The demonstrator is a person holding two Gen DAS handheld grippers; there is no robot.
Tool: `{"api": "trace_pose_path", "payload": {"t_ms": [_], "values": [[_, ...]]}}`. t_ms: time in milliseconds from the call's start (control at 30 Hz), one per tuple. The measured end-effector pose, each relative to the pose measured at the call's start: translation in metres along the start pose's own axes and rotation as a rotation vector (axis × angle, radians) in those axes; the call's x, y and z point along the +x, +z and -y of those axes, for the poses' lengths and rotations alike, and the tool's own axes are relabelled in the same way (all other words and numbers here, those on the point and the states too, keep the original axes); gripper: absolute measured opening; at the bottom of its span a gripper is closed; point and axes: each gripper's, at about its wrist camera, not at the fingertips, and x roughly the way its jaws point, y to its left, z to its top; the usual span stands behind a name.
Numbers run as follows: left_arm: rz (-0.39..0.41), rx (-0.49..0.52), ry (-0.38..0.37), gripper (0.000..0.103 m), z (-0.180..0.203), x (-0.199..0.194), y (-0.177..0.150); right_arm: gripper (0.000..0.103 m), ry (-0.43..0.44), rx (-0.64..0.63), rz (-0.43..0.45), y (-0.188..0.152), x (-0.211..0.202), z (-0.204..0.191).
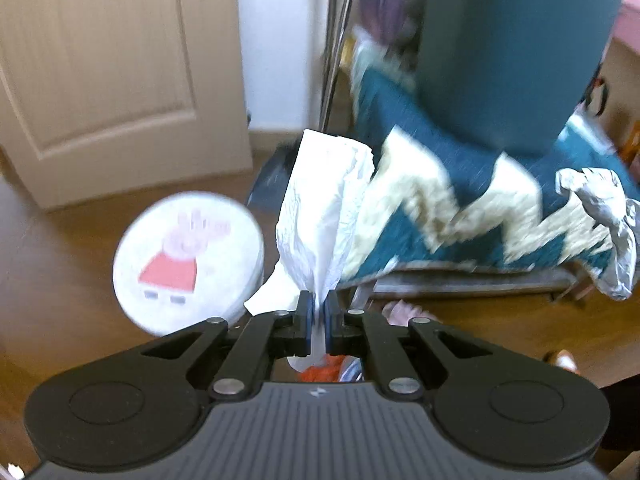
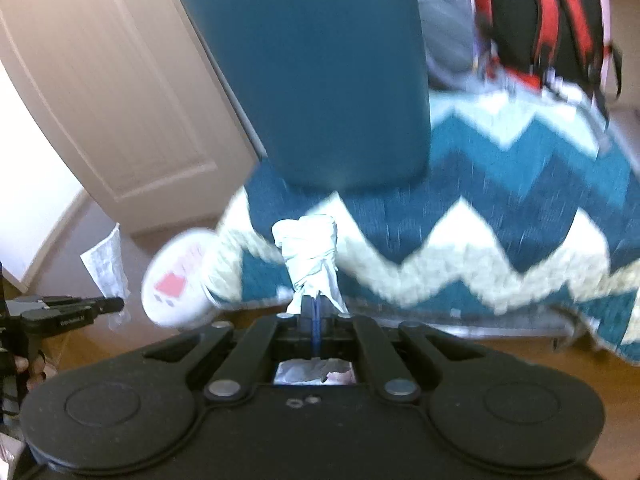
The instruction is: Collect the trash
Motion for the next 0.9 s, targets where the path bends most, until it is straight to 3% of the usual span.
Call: {"api": "trace_pose_path", "payload": {"t_ms": [233, 500, 900], "values": [[0.125, 0.013, -0.036, 0.006, 0.029, -0.073, 0.046, 0.001, 0.027, -0.052, 0.192, 0.039, -0.079, -0.016], [0.252, 0.06, -0.089, 0.006, 0.069, -0.141, 0.108, 0.001, 0.022, -0.121, 0.369, 0.097, -0.14, -0.032], [0.346, 0.139, -0.188, 0.006, 0.149, -0.179, 0.212, 0.001, -0.028, -0.157, 0.497, 0.183, -0.155, -0.047]]}}
